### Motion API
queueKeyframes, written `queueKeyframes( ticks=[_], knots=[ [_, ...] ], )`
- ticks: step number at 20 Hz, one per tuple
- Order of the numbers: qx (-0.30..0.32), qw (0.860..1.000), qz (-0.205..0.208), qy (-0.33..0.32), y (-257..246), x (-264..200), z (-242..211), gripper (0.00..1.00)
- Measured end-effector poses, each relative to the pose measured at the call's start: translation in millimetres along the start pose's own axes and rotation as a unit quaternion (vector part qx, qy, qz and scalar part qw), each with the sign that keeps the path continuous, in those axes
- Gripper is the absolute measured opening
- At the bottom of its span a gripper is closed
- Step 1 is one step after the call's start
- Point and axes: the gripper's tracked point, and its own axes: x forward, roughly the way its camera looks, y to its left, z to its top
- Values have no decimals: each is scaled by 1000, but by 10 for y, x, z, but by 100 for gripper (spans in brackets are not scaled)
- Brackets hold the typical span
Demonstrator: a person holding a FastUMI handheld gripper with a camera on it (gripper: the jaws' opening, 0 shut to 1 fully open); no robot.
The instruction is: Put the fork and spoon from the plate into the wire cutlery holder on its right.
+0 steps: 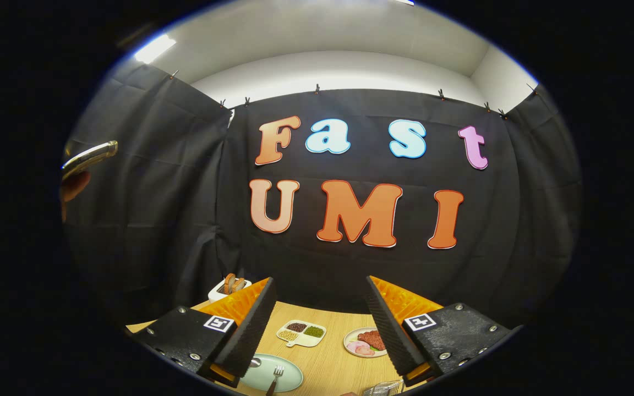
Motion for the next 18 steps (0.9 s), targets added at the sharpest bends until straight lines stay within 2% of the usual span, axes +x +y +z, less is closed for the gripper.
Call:
queueKeyframes(
  ticks=[9,14,18],
  knots=[
    [0,999,19,42,158,0,-307,96],
    [11,993,47,107,366,25,-733,97],
    [29,978,69,196,573,45,-1254,97]
  ],
)
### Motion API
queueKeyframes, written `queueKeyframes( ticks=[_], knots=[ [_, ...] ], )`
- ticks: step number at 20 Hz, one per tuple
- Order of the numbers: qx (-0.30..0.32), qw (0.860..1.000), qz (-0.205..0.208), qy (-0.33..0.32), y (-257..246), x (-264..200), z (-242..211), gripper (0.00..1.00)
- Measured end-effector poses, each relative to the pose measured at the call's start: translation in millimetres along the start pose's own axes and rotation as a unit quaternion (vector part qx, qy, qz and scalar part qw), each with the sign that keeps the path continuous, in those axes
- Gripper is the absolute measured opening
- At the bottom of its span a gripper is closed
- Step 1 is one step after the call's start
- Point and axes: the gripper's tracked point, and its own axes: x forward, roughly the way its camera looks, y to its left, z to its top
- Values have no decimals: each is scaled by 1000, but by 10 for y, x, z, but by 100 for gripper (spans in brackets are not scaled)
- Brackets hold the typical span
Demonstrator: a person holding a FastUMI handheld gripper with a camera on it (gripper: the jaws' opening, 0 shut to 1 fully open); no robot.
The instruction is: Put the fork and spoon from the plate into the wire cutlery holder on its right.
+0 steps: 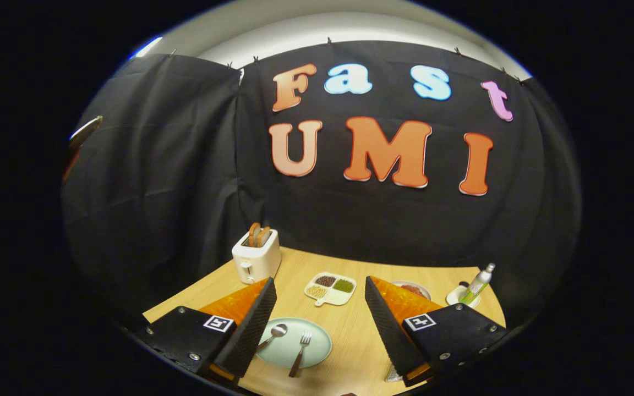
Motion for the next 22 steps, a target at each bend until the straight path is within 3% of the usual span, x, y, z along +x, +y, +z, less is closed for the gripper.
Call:
queueKeyframes(
  ticks=[7,13,22],
  knots=[
    [28,982,36,183,278,327,-1018,96],
    [27,942,49,330,412,479,-1812,94],
    [17,882,26,471,379,787,-2565,80]
  ],
)
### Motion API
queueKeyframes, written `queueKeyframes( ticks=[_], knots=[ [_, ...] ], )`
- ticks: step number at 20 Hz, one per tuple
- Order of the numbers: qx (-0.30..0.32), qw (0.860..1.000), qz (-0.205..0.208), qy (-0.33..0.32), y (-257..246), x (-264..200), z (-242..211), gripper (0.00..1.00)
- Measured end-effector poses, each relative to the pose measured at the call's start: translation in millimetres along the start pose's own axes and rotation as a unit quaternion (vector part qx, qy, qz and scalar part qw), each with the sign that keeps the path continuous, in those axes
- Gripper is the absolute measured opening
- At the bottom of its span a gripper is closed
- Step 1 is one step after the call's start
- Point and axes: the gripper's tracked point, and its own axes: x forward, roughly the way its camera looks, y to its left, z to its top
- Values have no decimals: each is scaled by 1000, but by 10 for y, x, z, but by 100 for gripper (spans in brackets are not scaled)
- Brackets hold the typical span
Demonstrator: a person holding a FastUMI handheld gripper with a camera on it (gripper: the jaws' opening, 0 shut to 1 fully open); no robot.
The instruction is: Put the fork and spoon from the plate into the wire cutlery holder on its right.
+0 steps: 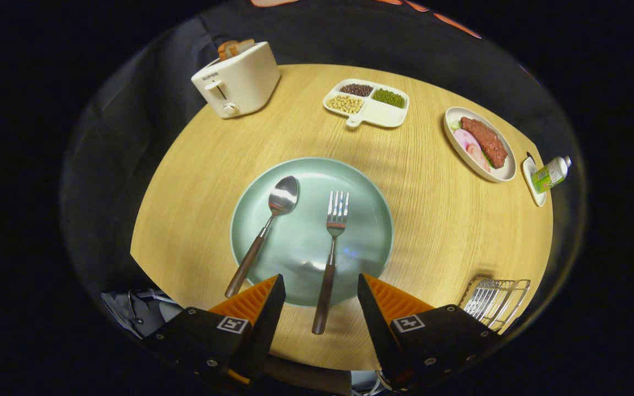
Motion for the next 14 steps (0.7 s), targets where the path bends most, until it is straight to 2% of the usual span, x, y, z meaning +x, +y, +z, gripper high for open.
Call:
queueKeyframes(
  ticks=[5,8,11,14],
  knots=[
    [13,998,-22,54,-51,259,-26,60],
    [11,997,-35,72,-49,364,-58,52],
    [15,996,-45,77,-51,416,-78,35],
    [22,996,-49,76,-43,456,-115,23]
  ],
)
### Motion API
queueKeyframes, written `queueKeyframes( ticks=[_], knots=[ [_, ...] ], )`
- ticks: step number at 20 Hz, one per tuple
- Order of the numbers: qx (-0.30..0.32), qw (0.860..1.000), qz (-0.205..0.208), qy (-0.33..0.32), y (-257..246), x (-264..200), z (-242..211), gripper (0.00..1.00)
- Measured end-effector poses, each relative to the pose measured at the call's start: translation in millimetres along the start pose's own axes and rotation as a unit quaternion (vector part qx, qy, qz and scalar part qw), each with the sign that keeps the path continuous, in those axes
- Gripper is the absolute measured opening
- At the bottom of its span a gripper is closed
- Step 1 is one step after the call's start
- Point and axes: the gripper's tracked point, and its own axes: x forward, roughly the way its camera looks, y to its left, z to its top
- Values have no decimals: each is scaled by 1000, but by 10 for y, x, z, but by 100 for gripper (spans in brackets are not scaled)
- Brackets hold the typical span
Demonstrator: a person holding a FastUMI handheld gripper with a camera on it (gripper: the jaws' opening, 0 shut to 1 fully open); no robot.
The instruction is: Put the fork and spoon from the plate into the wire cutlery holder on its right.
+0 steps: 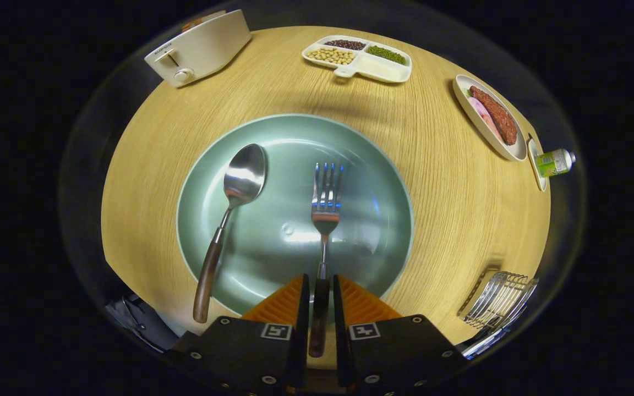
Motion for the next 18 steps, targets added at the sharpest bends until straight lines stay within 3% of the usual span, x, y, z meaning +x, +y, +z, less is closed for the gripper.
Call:
queueKeyframes(
  ticks=[3,7,18],
  knots=[
    [29,1000,11,-2,-4,35,6,13],
    [54,998,27,-11,-8,-7,2,6],
    [110,984,87,-109,-108,-701,126,6]
  ],
)
